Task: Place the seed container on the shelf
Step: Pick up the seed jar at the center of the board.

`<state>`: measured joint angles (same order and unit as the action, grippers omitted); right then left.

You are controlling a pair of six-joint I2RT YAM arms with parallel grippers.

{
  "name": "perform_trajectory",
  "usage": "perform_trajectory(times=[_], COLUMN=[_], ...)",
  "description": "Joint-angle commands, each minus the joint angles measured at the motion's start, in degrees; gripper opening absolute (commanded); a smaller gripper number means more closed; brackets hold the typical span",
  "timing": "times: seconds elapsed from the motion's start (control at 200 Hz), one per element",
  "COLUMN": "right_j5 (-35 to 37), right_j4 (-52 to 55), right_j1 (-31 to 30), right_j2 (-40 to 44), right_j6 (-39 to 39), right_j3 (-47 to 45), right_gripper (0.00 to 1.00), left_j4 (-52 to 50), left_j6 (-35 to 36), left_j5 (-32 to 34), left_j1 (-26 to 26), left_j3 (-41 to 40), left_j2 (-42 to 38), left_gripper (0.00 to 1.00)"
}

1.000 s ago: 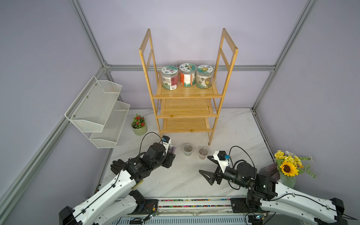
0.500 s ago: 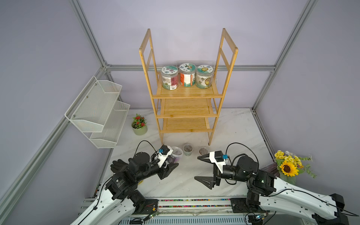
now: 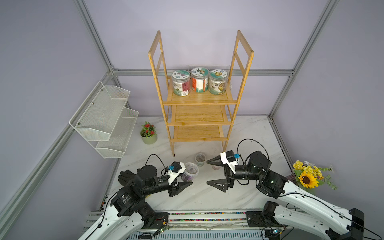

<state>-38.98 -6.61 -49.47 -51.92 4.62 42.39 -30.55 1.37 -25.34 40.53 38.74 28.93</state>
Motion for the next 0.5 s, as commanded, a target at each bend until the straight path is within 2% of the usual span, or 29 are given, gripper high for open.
perform_trajectory(times=[0.0,0.495], right_j5=[-5.0,-10.1], right_j4=[-3.6,-5.2], right_j1=[0.6,3.1], right_j2=[-2.3,-12.3], right_j6=[0.1,-0.4], right_j3=[2.0,6.7], right_gripper=[0.97,0.97], left_j4=[3.5,5.3], left_j6=[1.3,0.7], left_j5=[-2.4,-4.4], left_j1=[0.2,0.2], left_j3=[0.8,0.0], left_j2=[-0.7,-0.3], left_gripper=[0.51,0.51])
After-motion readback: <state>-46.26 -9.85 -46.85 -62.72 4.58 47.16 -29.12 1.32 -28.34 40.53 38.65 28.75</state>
